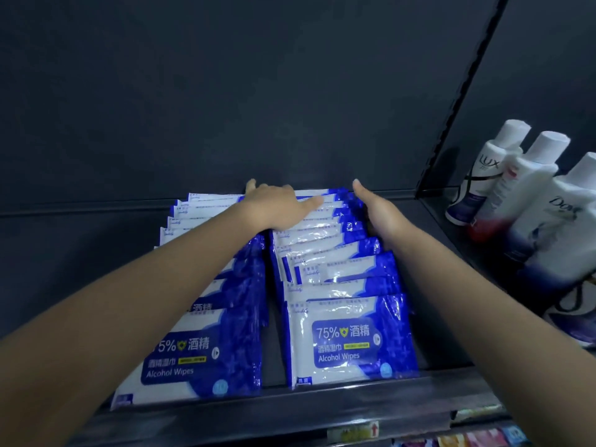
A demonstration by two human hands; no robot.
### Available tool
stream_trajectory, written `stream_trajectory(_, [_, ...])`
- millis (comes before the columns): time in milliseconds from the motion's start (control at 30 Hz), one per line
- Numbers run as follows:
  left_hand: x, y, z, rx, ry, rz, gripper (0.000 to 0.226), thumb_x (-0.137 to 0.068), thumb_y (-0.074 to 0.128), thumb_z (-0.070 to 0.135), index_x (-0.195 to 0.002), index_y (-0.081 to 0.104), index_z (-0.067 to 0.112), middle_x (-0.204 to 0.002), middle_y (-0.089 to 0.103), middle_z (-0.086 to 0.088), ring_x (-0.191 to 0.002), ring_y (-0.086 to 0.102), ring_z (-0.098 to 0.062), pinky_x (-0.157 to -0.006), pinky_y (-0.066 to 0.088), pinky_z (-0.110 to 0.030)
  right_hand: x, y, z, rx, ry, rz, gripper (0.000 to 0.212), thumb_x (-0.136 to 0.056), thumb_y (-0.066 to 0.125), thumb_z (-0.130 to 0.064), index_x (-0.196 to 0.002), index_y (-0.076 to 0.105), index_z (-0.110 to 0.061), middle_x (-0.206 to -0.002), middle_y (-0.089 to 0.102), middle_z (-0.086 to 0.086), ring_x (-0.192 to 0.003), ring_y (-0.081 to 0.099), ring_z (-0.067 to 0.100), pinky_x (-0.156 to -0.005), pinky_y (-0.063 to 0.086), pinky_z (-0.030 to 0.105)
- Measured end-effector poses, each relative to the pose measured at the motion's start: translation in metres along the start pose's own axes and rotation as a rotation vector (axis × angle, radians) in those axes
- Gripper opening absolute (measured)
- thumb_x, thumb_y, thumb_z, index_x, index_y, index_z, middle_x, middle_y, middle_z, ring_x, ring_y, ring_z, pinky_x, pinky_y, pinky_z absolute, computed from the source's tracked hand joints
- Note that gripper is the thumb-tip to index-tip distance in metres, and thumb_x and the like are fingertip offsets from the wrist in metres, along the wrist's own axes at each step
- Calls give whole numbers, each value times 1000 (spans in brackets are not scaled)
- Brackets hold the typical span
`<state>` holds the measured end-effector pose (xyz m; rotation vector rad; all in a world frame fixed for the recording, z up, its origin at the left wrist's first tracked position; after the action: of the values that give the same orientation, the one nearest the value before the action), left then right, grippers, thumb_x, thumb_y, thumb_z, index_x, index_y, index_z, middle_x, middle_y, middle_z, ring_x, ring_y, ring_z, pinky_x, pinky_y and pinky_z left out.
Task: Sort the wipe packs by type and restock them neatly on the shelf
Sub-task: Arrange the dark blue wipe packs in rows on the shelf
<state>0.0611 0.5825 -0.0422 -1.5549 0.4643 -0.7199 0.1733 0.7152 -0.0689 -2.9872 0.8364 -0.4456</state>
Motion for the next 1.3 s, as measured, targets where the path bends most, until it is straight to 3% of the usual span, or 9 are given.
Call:
stream_trajectory(233, [9, -6, 2, -100, 33, 141, 77, -92, 10, 67, -130, 48, 11, -126, 54, -13, -125, 43, -28, -115, 12, -43, 0, 8, 6, -131, -1, 82, 51, -93, 42, -59, -105, 66, -15, -95, 73, 3, -84, 71, 20, -82, 57, 38])
stream_trajectory(300, [31, -12, 10, -29, 122, 142, 82, -87, 13, 73, -141, 39, 16, -147, 37, -11, -135, 33, -27, -113, 17, -38, 9, -1, 3, -150, -14, 61, 46, -99, 36, -51, -95, 64, -14, -88, 72, 0, -78, 68, 10, -75, 54, 25])
stream_trajectory(433, [105, -1, 28, 175, 385, -102, 121, -55, 30, 91, -153, -4, 28, -159, -14, 10, -146, -10, -7, -117, -4, -29, 59, -21, 18, -93, -77, -13, 67, -95, 33, -57, -139, 45, -7, -140, 51, 5, -125, 50, 13, -108, 34, 28])
stream_trajectory(567, [136, 33, 31, 23, 456, -70, 139, -57, 46, 92, -148, -22, 12, -152, -35, -6, -140, -33, -18, -117, -14, -36, 102, -2, 38, -242, 4, -139, 50, -91, 28, -60, -110, 62, -28, -114, 70, -8, -96, 67, 2, -76, 53, 19])
stream_trajectory(767, [130, 39, 32, 70, 447, -112, 140, -59, 53, 87, -147, -27, 12, -150, -39, -5, -136, -39, -15, -116, -18, -35, 131, 22, 38, -305, -12, -185, 51, -95, 34, -57, -127, 59, -27, -119, 68, 1, -107, 67, 21, -85, 56, 41])
stream_trajectory(900, [133, 33, 24, 9, 372, -39, 146, -50, 40, 97, -147, -24, 10, -153, -34, -7, -140, -32, -18, -118, -14, -38, 133, 15, 33, -260, -132, -91, 36, -99, 32, -45, -91, 61, -26, -72, 72, -19, -67, 68, -5, -53, 53, 15])
stream_trajectory(1067, [131, 32, 22, 55, 306, -94, 148, -48, 45, 96, -149, -18, 9, -157, -23, -7, -145, -22, -19, -119, -10, -35, 136, 30, 39, -180, -111, -176, 50, -91, 39, -65, -121, 62, -32, -119, 68, -7, -113, 63, 14, -101, 46, 41])
stream_trajectory(1200, [116, 10, 17, 208, 264, 8, 130, -61, 43, 91, -153, -5, 13, -161, -8, 0, -147, -7, -15, -119, 1, -34, 135, 26, 11, -239, -114, 18, 36, -100, 26, -47, -89, 54, -28, -57, 65, -12, -46, 59, -7, -45, 46, 6])
stream_trajectory(1300, [82, 6, 17, 218, 190, 110, 114, -74, 29, 86, -153, -1, 9, -161, -8, -6, -148, -8, -17, -120, -2, -35, 107, 15, -1, -238, -123, 34, 56, -100, 22, -49, -131, 48, -10, -104, 61, -5, -83, 57, 0, -49, 38, 7])
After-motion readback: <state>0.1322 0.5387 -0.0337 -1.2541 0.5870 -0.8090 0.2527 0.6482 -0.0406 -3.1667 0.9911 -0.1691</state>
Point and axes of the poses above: each hand's wrist, its own x-axis away from the middle knuckle, its own y-axis out of the palm, z = x × y, the point moved 4 cm from there along -x, towards the middle knuckle
